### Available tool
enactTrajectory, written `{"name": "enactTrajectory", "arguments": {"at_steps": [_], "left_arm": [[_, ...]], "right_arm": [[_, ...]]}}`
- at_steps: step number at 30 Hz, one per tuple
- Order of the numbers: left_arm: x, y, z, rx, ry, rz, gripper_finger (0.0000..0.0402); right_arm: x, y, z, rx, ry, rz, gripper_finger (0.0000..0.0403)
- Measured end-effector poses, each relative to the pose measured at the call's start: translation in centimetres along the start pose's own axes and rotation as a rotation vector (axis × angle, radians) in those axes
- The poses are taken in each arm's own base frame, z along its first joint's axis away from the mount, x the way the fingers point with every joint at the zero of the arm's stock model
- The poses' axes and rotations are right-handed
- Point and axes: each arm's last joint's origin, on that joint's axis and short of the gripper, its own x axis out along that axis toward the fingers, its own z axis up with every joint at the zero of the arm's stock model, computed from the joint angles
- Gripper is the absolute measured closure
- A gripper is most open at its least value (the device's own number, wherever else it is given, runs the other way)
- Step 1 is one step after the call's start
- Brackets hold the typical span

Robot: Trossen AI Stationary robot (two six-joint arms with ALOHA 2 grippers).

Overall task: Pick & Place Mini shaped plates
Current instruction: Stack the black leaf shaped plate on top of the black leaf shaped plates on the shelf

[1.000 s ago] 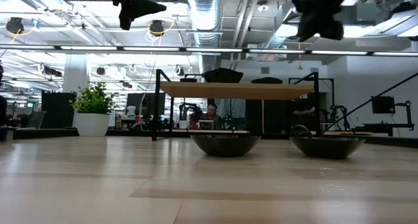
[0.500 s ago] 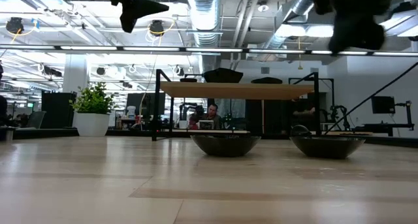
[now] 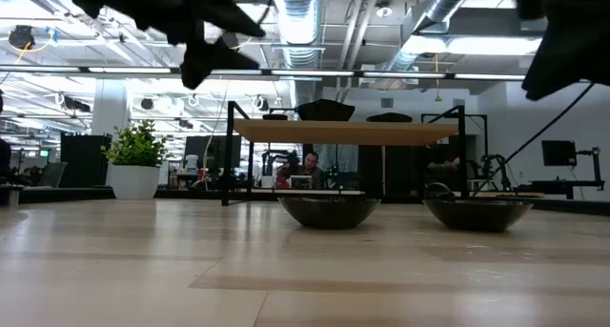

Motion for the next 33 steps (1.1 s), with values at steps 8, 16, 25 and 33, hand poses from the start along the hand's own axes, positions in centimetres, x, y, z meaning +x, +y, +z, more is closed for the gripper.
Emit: {"name": "enactTrajectory", "arguments": {"at_steps": [8,16,25,33], "left_arm": [[3.0,-0.7,-3.1,-0.043,0.113,-0.012,0.0188],[5.0,-1.7,-3.4,-0.049,0.11,-0.032,0.0188],[7.1,-1.9,-4.0,-0.066,0.156,-0.016,0.0188],[8.0,-2.1,-6.0,-0.2,0.24,-0.006,0.0188]], "right_arm": [[-2.1,0.0,-1.1,-0.045,-0.244,0.066,0.0332],[-5.9,-1.2,1.2,-0.114,-0.31,0.265,0.0337],[-8.1,-3.0,5.0,-0.278,-0.386,0.382,0.0378],[-9.5,-3.1,6.4,-0.334,-0.527,0.449,0.0401]]}}
